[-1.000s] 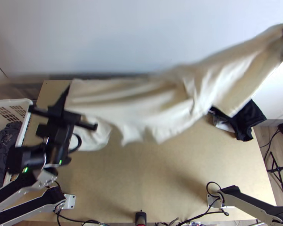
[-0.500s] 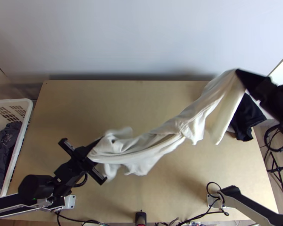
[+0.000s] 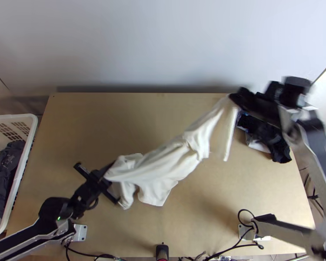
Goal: Fold the t-shirt
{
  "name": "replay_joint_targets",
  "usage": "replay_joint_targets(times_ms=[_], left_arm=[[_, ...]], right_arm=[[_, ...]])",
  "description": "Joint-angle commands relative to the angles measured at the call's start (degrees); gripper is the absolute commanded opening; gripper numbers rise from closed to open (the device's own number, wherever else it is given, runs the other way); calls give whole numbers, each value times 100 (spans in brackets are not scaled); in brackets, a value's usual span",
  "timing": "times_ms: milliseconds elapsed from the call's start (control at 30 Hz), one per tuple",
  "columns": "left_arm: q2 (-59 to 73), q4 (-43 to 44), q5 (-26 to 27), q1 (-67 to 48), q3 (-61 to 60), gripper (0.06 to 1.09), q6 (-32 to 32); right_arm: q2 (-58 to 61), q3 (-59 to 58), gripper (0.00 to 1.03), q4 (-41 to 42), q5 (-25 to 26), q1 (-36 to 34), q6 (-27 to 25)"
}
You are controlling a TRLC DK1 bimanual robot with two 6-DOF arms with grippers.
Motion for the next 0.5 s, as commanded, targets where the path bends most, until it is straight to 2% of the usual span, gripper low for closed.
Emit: replay_joint_targets(times_ms=[0, 200, 267, 300, 367, 400, 433, 467], left_arm=[[341, 355, 781, 1712, -337, 9, -261], [754, 478, 861, 2415, -398, 9, -480], [842, 478, 861, 2494, -407, 9, -595], [868, 478, 861, 2503, -416, 9, -630], [930, 478, 861, 2494, -460, 9, -674], [956, 443, 861, 2494, -478, 9, -674], [965, 399, 861, 2468, -495, 9, -665], [965, 381, 861, 2450, -513, 13, -647]], right_arm=[[1691, -47, 3, 1181, 24, -28, 71], [2807, 586, 3, 2342, 815, 113, 317], [3273, 1158, 3, 2403, 780, 104, 282], [3431, 1351, 7, 2403, 675, 104, 264], [3502, 1430, 30, 2403, 683, 157, 247], [3510, 1404, 59, 2368, 675, 209, 247], [3519, 1395, 99, 2175, 648, 253, 247], [3510, 1368, 99, 1981, 639, 306, 194]])
